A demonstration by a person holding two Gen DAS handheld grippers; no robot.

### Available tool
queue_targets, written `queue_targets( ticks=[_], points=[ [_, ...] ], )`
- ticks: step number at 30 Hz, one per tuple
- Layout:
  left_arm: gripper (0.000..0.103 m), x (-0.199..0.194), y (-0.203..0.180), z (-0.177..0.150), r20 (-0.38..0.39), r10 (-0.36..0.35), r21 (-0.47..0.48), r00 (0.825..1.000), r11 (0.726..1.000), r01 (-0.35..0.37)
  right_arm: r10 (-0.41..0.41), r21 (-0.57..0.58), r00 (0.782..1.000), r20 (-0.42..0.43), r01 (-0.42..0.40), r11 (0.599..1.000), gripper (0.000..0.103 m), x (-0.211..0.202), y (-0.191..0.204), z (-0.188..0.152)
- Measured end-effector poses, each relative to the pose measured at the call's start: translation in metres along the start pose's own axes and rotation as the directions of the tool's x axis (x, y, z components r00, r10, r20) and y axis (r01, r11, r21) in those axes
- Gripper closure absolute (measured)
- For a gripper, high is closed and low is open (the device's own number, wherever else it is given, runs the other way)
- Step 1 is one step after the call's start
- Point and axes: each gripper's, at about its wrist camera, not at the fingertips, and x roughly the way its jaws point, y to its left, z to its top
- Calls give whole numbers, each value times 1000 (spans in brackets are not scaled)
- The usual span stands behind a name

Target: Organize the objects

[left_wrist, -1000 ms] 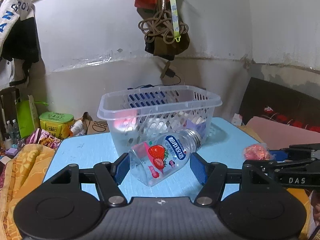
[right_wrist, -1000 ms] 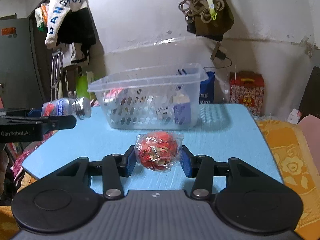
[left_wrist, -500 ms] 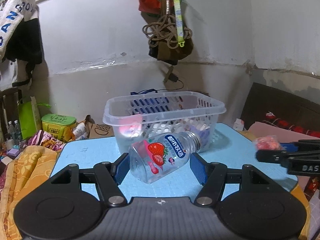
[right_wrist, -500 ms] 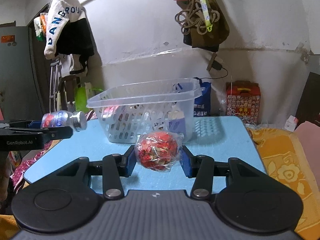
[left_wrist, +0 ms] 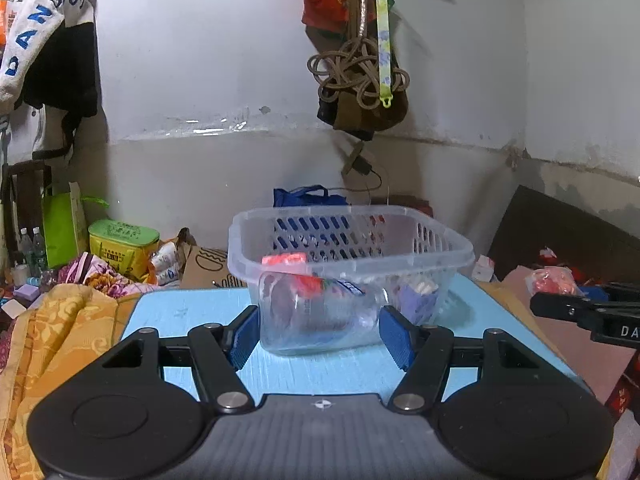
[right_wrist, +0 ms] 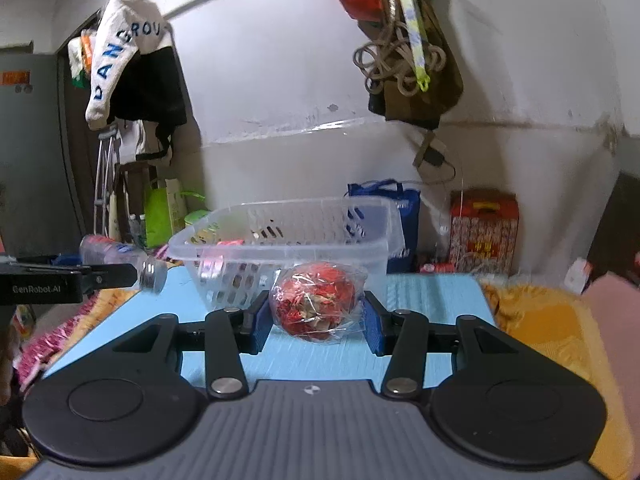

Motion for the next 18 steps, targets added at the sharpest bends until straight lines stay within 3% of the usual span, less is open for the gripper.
queue_targets(
  ticks=[3, 4, 6, 7, 8, 11, 15, 16, 18],
  points=[
    [41, 5, 1, 9, -2, -12, -19, 1000, 1000, 12, -12, -25, 1000, 4, 12, 1000, 53, 11, 7, 13],
    [47, 8, 1, 14, -1, -12, -18, 1000, 1000, 12, -17, -29, 1000, 8, 18, 999, 53, 17, 7, 19],
    [47, 20, 3, 21, -24, -14, -37, 1000, 999, 13, -21, -13, 1000, -10, 21, 1000, 53, 30, 7, 27],
    [51, 29, 5, 23, -46, -26, -52, 999, 998, 24, -17, -6, 1000, -19, 17, 1000, 53, 35, 8, 29],
    [61, 37, 8, 23, -59, -36, -70, 998, 997, 31, -19, -4, 1000, -24, 19, 1000, 54, 39, 8, 30],
    [73, 56, 14, 18, -94, -48, -100, 994, 994, 39, -17, -2, 999, -29, 17, 1000, 54, 42, 10, 27],
    [73, 59, 17, 2, -100, -30, -70, 995, 997, 23, 2, 12, 999, -51, -2, 1000, 53, 39, 5, 12],
    [69, 58, 16, -4, -106, -34, -52, 994, 998, 28, 8, 16, 998, -61, -7, 1000, 53, 38, 4, 8],
    [51, 59, 11, -20, -149, -68, -21, 987, 998, 66, 16, 24, 997, -80, -14, 1000, 53, 35, 1, -1]
  ],
)
